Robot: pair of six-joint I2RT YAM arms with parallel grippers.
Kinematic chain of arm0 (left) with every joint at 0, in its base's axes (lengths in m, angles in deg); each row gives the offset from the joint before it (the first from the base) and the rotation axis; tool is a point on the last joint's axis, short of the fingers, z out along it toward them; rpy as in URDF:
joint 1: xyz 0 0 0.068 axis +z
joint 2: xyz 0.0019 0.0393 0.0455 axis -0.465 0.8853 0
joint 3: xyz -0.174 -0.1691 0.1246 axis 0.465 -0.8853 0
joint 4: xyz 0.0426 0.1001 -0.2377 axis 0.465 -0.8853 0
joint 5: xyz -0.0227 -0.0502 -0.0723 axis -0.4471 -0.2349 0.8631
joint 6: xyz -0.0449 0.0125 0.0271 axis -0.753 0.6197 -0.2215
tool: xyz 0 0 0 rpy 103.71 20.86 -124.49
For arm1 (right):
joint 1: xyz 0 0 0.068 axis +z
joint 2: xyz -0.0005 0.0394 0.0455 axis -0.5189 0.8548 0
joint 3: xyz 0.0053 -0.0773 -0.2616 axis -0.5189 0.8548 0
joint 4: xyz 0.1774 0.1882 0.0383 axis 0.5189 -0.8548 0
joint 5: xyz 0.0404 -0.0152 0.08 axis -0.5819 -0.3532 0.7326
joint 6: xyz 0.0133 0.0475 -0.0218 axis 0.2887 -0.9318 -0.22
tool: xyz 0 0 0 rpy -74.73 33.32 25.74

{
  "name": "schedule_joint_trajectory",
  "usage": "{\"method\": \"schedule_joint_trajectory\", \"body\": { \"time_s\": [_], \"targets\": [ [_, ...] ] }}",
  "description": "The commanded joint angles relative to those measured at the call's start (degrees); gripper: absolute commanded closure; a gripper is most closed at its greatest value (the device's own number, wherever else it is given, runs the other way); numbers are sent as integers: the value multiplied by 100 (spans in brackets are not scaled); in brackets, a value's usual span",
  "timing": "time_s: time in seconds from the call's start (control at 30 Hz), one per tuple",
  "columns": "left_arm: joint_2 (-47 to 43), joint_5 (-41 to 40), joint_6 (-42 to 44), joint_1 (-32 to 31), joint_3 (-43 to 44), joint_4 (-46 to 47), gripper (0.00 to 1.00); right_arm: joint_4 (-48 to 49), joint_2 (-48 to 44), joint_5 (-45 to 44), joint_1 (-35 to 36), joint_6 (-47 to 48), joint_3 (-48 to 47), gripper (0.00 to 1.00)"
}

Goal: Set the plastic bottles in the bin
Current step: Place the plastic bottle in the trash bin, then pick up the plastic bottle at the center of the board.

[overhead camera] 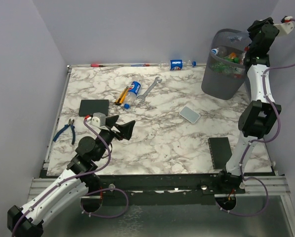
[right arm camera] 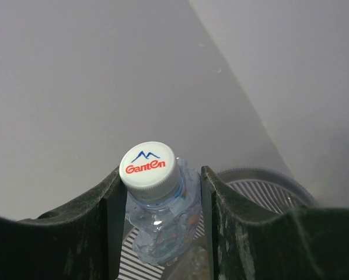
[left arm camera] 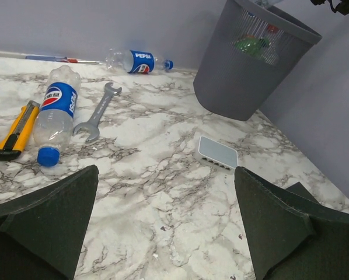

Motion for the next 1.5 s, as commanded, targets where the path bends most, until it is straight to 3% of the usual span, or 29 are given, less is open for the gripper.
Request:
{"method": "schedule_joint_trajectory", "body": {
  "time_s": [0.0, 0.03, 0.07, 0.13, 0.47, 0.63, 0.73, 0.83, 1.0, 1.1, 1.23, 1.47],
  "targets": [
    [107, -241, 114, -21, 51, -67, 1, -21, 362, 650, -104, -402, -592, 71],
    [129, -252, 120, -14, 58, -66, 1, -44, 374, 708, -108, -429, -608, 51],
    [152, -261, 120, -19, 65, -62, 1, -65, 362, 719, -107, -451, -596, 41],
    [218, -254, 117, -18, 78, -60, 1, -112, 284, 681, -107, -511, -569, 32],
    [368, -233, -28, -18, 134, 5, 1, -443, -497, 770, -2, -844, -969, 21],
    [449, -1305, -488, -13, 320, -359, 1, -810, -1393, 1084, 458, -854, -720, 17],
    [1001, -2126, -767, -13, 630, -668, 1, -449, -2437, 1461, 968, -789, 664, 17],
    [2168, -2406, -592, 19, 1398, -1195, 1, 367, -3622, 1801, 1596, -851, 2563, 17],
    [4378, -1948, 295, 274, 2910, -2163, 1, 394, -4975, 2298, 2551, -922, 4832, 19],
    [5376, -1474, 581, 759, 3534, -2446, 1, 190, -5614, 2361, 3146, -944, 6036, 20],
    [6410, -809, 695, 1386, 4124, -2627, 2, -165, -6542, 2513, 3513, -1280, 7340, 21],
    [7588, -418, 1254, 1486, 4914, -2770, 11, -1204, -8034, 2639, 3587, -1263, 8334, 22]
  ]
}}
